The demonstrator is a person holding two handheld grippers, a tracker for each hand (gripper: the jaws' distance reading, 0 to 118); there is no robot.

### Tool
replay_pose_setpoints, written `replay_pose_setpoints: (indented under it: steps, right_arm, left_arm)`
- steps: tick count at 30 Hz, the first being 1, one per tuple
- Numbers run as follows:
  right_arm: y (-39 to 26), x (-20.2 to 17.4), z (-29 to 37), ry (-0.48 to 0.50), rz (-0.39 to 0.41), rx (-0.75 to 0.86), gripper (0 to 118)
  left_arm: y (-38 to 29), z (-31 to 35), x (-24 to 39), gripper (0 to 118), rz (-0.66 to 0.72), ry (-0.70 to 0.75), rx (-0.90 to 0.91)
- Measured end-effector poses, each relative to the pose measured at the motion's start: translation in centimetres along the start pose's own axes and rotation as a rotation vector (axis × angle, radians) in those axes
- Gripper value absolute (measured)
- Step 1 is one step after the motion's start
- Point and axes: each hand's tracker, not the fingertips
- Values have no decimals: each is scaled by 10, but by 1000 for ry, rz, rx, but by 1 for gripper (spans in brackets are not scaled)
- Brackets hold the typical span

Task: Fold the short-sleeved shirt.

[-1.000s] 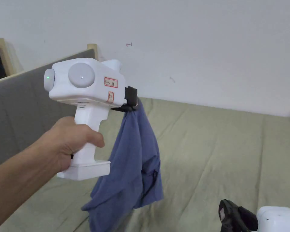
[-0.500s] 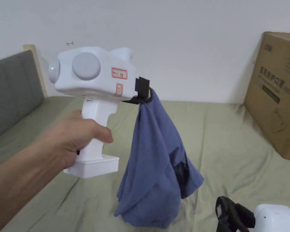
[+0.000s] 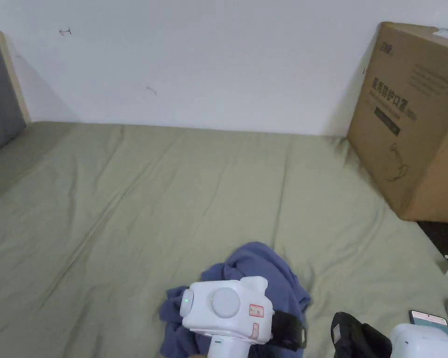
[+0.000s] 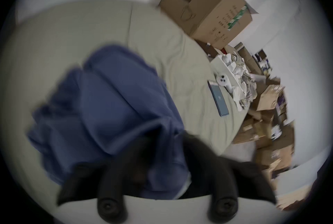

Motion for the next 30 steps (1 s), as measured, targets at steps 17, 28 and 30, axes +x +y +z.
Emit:
replay_pose_setpoints:
  steps: [17, 28, 30]
  right_arm:
    - [7, -21, 24, -10, 60, 109, 0]
    - [-2, -42, 34, 2, 118, 134, 0]
    - [-1, -43, 35, -1, 126, 135, 0]
  left_arm:
    - [-93, 358, 9, 74, -209, 250, 829]
    - [-216, 351, -8, 0, -410, 734, 862]
    - [-216, 348, -14, 0, -396, 700, 843]
